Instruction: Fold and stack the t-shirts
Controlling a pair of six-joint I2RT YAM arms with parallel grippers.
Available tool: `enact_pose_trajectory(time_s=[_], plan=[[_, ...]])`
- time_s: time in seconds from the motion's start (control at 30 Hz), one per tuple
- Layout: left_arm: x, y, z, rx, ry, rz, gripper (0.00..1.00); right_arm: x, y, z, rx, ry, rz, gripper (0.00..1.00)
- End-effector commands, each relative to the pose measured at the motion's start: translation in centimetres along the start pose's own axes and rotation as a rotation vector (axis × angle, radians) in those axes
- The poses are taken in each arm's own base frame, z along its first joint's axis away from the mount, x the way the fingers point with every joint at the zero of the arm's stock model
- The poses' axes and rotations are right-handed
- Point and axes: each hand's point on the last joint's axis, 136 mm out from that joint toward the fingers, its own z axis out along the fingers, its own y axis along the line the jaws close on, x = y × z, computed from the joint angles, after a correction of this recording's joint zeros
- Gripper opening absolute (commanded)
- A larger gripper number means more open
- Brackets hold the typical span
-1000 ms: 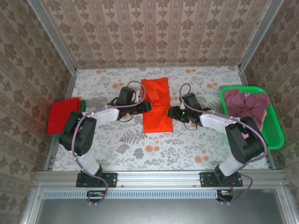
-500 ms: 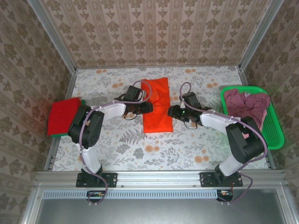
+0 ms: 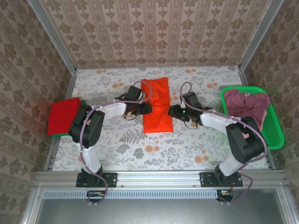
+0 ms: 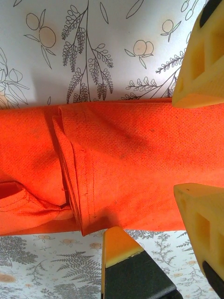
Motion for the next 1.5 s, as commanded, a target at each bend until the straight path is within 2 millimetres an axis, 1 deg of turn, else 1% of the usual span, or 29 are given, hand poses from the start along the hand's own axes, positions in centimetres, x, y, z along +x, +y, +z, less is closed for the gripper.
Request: enact_pose_trajectory(time_s=[0.0, 0.1, 0.23, 0.3, 0.37, 0.43, 0.47, 0.53, 0.63, 0.73, 0.83, 0.9, 1.0, 1.2, 1.33, 1.37, 1.4, 1.47], plan=[[-0.2, -1.0, 0.6, 0.03, 0.015, 0.015, 0.45, -0.6, 0.4, -0.2, -0.013, -0.017, 0.005, 0.46], [-0.2, -1.4, 1.0, 0.046, 0.021, 0.012, 0.4, -0.6, 0.2, -0.3, -0.009, -0.019, 0.007, 0.46], [0.0, -0.9, 1.4, 0.023, 0.031, 0.01, 0.41, -0.8, 0.3, -0.6, -0.01, -0.024, 0.006, 0.46], [0.0, -0.8, 1.5, 0.022, 0.03, 0.01, 0.38, -0.8, 0.3, -0.7, -0.008, -0.027, 0.006, 0.46], [0.0, -1.0, 1.5, 0.033, 0.031, 0.01, 0.26, -0.8, 0.2, -0.7, -0.007, -0.027, 0.008, 0.46], [0.0, -1.3, 1.5, 0.052, 0.029, 0.008, 0.03, -0.7, 0.0, -0.6, -0.004, -0.026, 0.012, 0.46], [-0.1, -1.5, 1.4, 0.06, 0.027, 0.005, 0.0, -0.8, -0.1, -0.6, -0.004, -0.027, 0.015, 0.46], [-0.4, -1.8, 1.0, 0.069, 0.008, 0.002, 0.0, -0.7, 0.0, -0.6, -0.005, -0.026, 0.015, 0.46], [-1.1, -1.8, -0.5, 0.054, -0.041, 0.004, 0.0, -0.7, -0.2, -0.7, 0.0, -0.033, 0.02, 0.45], [-1.5, -1.5, -2.3, 0.026, -0.093, 0.003, 0.0, -0.7, -0.4, -0.8, 0.003, -0.036, 0.025, 0.44], [-1.3, -0.8, -3.0, 0.009, -0.097, -0.006, 0.0, -0.8, -0.5, -0.7, 0.0, -0.037, 0.03, 0.44], [-1.0, -0.4, -2.9, 0.0, -0.09, -0.011, 0.0, -0.8, -0.4, -0.6, -0.004, -0.036, 0.032, 0.44], [-0.6, 0.1, -2.2, -0.004, -0.068, -0.021, 0.0, -0.9, -0.1, -0.6, -0.017, -0.036, 0.037, 0.44], [-0.1, 0.9, -0.5, -0.021, -0.036, -0.043, 0.0, -0.7, -0.4, -0.8, -0.011, -0.035, 0.039, 0.43], [0.1, 1.7, -0.1, -0.049, -0.034, -0.054, 0.0, -0.6, -0.5, -1.0, -0.003, -0.035, 0.04, 0.43], [0.1, 1.9, -0.1, -0.054, -0.033, -0.056, 0.02, -0.6, -0.5, -1.1, -0.005, -0.038, 0.039, 0.43], [0.2, 2.2, -0.1, -0.065, -0.031, -0.057, 0.09, -0.6, -0.5, -1.3, -0.003, -0.039, 0.039, 0.43], [0.3, 2.4, -0.4, -0.081, -0.034, -0.057, 0.13, -0.5, -0.5, -1.6, 0.0, -0.041, 0.037, 0.44]])
